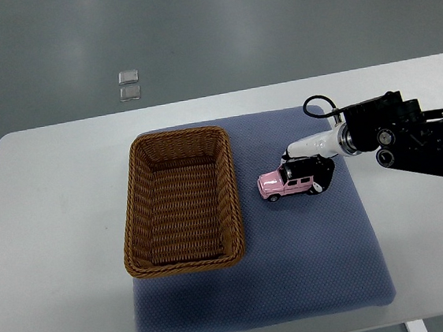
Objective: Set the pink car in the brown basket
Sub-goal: 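Lift the pink SUV with the right hand, away from the cushion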
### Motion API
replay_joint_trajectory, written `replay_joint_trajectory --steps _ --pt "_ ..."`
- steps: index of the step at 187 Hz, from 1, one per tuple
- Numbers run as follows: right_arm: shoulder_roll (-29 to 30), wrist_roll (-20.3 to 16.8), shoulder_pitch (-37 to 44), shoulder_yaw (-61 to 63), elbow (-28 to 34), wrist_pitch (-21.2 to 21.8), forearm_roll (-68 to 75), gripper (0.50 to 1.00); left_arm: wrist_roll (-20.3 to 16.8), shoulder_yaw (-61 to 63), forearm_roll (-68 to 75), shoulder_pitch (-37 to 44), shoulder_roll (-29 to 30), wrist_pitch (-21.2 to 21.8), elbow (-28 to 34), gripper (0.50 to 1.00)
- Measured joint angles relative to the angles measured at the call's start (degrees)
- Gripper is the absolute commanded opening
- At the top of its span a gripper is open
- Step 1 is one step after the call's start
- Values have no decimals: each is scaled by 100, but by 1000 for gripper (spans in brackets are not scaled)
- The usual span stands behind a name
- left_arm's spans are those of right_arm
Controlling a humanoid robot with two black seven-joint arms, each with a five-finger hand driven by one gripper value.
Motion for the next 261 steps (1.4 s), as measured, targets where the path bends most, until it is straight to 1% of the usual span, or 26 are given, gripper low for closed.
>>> replay_joint_trajectory --steps 150,186,217,261 --pt "-318 51 327 122 -8 32 116 500 2 0 0 0 0 0 0 1000" --pt "-353 58 380 425 -46 59 118 500 2 0 0 0 0 0 0 1000" --pt "-345 58 701 482 -59 81 195 500 2 0 0 0 0 0 0 1000" --pt "-166 65 1216 490 -164 181 376 500 2 0 0 3 0 0 0 1000"
